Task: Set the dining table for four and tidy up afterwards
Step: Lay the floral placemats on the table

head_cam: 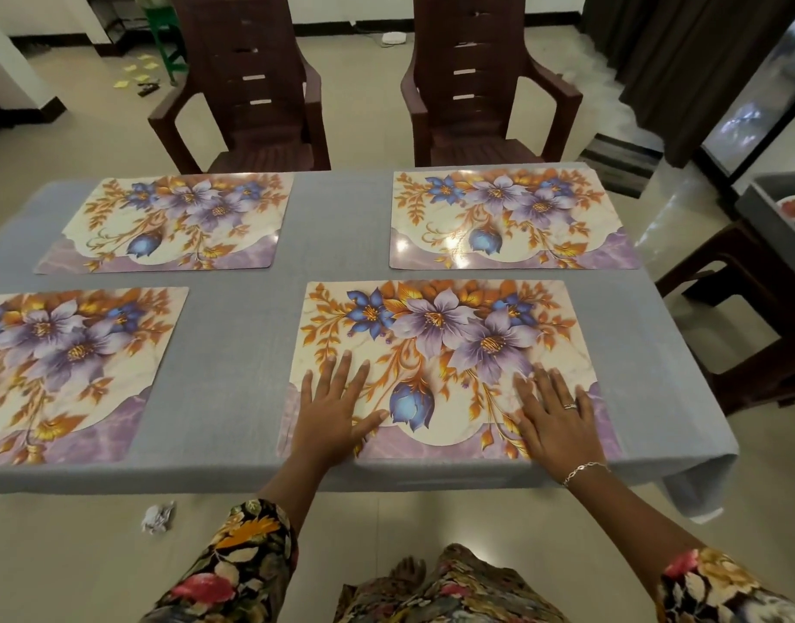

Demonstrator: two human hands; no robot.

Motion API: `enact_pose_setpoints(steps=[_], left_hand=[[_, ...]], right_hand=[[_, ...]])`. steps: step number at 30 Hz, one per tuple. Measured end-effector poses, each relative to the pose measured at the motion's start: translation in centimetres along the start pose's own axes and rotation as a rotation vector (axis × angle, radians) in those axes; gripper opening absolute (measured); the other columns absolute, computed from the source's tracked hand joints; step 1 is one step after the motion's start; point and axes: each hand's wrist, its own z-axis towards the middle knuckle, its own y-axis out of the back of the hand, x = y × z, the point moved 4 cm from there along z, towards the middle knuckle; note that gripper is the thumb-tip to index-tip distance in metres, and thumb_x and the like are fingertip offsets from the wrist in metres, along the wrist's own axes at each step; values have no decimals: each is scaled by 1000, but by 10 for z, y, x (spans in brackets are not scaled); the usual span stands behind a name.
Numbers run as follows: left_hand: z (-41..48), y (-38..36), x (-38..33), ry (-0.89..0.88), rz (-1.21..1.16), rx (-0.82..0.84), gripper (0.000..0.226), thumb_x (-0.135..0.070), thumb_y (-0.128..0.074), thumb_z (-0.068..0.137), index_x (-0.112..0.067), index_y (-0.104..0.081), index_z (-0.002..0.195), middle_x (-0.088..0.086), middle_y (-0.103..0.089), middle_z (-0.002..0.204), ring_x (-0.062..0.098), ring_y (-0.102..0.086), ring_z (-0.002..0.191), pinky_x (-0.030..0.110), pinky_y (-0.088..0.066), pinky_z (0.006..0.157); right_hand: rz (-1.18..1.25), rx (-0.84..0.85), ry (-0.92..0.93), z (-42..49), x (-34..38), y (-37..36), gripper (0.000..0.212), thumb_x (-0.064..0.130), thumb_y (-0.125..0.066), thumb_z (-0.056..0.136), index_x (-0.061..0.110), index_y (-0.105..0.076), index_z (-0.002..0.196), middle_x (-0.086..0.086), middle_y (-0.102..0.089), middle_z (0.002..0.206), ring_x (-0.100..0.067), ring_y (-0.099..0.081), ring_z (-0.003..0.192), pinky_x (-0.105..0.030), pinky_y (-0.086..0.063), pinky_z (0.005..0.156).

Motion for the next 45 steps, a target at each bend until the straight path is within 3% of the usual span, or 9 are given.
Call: enact_pose_setpoints(steps=[4, 8, 11, 16, 25, 28, 31, 37, 45], left_hand=[[0, -3, 3, 6, 7, 12, 74, -73, -12, 88, -29, -24, 145, 8, -30, 152, 31, -24, 140, 51, -10, 111], [2, -4, -2, 31, 6, 24, 74, -72, -13, 88, -24, -31, 142, 12, -40, 147, 35, -33, 135, 60, -23, 106], [12, -2, -23, 37, 6, 31, 74, -68, -11, 90, -15, -38, 135, 19, -49, 138, 39, -43, 128, 59, -27, 103], [38, -3, -99, -104, -56, 14, 72, -64, -12, 93, -11, -39, 134, 21, -51, 135, 40, -43, 127, 47, -12, 110], [86, -15, -262, -184, -140, 89, 67, -60, -10, 95, -11, -42, 129, 19, -58, 128, 41, -57, 115, 60, -38, 93], [104, -22, -323, -183, -163, 73, 89, -71, -2, 87, -10, -45, 136, 19, -47, 140, 41, -47, 126, 59, -32, 102], [119, -32, -376, -99, -202, 8, 109, -81, 12, 70, -14, -27, 147, 13, -19, 156, 33, -16, 144, 47, -9, 116], [150, -40, -450, 94, -222, -7, 69, -54, -30, 95, -16, -15, 150, 10, -8, 158, 27, -4, 146, 45, -2, 118], [228, -34, -475, 290, -273, -125, 69, -52, -37, 94, -12, -21, 148, 13, -18, 156, 28, -11, 145, 46, -6, 117]], right_hand=[[0, 8, -12, 0, 0, 3, 60, 50, -2, 96, 20, -39, 132, -15, -54, 132, -36, -53, 120, -55, -43, 92], [30, 12, -23, -1, 0, 6, 59, 49, -1, 96, 22, -40, 130, -12, -57, 129, -33, -55, 118, -50, -37, 97], [82, 7, -29, -3, -2, 15, 57, 48, 0, 97, 22, -40, 126, -8, -63, 122, -28, -60, 112, -46, -46, 92], [130, -20, -96, -19, -33, 22, 58, 51, 1, 95, 25, -42, 125, -4, -65, 119, -24, -64, 107, -42, -52, 83], [69, -170, -139, -46, -175, 38, 59, 53, -3, 96, 22, -47, 121, -5, -66, 116, -21, -65, 101, -33, -54, 77], [39, -221, -82, -43, -237, 43, 57, 53, -4, 95, 23, -46, 119, -4, -66, 113, -21, -67, 96, -32, -55, 73], [12, -270, -21, -38, -298, 58, 56, 53, -2, 95, 25, -45, 118, -2, -67, 111, -18, -68, 90, -28, -55, 68], [6, -356, 103, -19, -388, 79, 55, 54, -2, 95, 27, -46, 115, 1, -67, 105, -14, -68, 86, -24, -54, 67], [23, -352, 253, 80, -452, 96, 64, 55, -6, 95, 24, -60, 110, 0, -68, 102, -16, -69, 85, -26, -55, 64]])
